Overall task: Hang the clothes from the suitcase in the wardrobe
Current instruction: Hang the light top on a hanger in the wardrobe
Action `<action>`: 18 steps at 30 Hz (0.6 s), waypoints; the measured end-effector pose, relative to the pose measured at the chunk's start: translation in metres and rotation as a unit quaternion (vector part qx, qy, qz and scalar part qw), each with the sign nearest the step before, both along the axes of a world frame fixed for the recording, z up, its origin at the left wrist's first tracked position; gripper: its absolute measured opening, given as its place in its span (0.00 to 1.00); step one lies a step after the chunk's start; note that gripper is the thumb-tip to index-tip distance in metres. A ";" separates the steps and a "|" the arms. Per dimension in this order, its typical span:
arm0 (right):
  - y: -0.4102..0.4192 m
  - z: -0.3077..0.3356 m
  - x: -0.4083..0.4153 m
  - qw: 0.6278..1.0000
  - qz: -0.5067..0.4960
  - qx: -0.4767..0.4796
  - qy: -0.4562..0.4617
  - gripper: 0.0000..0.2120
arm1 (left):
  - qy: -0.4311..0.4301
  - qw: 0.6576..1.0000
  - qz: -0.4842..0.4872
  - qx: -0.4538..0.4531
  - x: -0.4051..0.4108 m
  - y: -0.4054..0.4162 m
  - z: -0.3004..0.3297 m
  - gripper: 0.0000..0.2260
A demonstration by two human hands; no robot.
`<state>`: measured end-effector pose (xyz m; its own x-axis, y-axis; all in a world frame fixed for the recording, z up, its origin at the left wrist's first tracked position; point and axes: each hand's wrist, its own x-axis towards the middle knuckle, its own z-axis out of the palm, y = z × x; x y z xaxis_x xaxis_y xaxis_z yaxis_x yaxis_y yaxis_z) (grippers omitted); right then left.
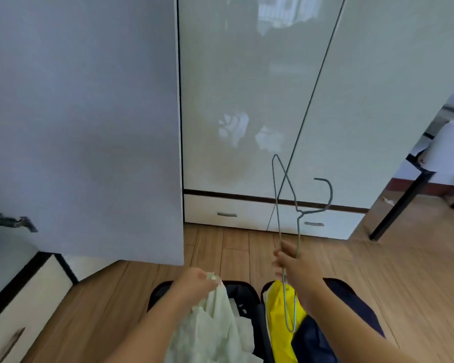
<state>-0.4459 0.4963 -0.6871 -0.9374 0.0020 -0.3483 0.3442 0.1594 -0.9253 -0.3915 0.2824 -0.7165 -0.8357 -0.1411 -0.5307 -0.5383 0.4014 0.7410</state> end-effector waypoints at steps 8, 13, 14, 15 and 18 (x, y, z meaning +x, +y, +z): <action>-0.027 -0.189 0.006 0.998 -0.056 -0.040 0.007 0.13 | -0.063 0.987 0.140 -0.046 -0.002 -0.049 -0.204 0.16; -0.037 -0.261 0.032 0.996 -0.071 0.027 -0.037 0.17 | -0.143 0.977 0.143 -0.071 0.026 -0.048 -0.244 0.38; -0.038 -0.274 0.037 0.995 -0.070 0.046 -0.049 0.17 | -0.153 0.977 0.123 -0.085 0.029 -0.046 -0.248 0.34; -0.038 -0.280 0.041 0.994 -0.066 0.054 -0.064 0.17 | -0.155 0.978 0.103 -0.097 0.028 -0.042 -0.247 0.28; -0.037 -0.285 0.049 0.992 -0.024 0.063 -0.107 0.18 | -0.072 0.992 0.069 -0.083 0.018 -0.024 -0.243 0.15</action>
<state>-0.3964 0.4595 -0.9720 -0.8398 0.1004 -0.5335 0.5404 0.2475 -0.8042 -0.3731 0.2587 -0.9592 -0.7196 -0.3439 -0.6033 -0.6920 0.4272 0.5819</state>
